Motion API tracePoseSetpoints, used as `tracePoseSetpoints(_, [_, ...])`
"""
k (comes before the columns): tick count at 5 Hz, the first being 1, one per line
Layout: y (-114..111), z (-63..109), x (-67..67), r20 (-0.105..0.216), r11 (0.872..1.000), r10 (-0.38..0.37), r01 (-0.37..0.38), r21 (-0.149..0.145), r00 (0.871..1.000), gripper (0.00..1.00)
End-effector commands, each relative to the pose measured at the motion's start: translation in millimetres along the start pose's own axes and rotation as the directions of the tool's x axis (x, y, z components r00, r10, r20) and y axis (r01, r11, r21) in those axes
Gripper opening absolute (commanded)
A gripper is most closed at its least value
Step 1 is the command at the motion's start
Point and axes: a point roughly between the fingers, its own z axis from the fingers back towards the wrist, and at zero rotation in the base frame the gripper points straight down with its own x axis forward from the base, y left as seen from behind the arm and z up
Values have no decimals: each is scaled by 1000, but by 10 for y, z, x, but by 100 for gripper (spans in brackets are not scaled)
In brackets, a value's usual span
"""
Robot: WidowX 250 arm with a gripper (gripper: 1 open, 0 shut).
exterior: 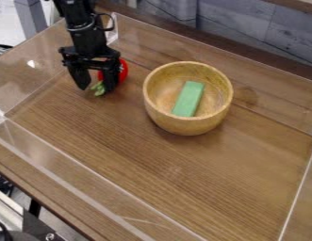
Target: Move the red fruit to the left
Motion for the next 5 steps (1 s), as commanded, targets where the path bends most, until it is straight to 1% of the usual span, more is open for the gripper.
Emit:
tracePoseSetpoints(1, [62,132,123,50,1000,4,-4,5,999,100])
tracePoseSetpoints(4, [65,94,177,43,1000,18,-17,-23,999,100])
tracePoseSetpoints(5, [67,79,185,41,999,20,-19,-27,999,0])
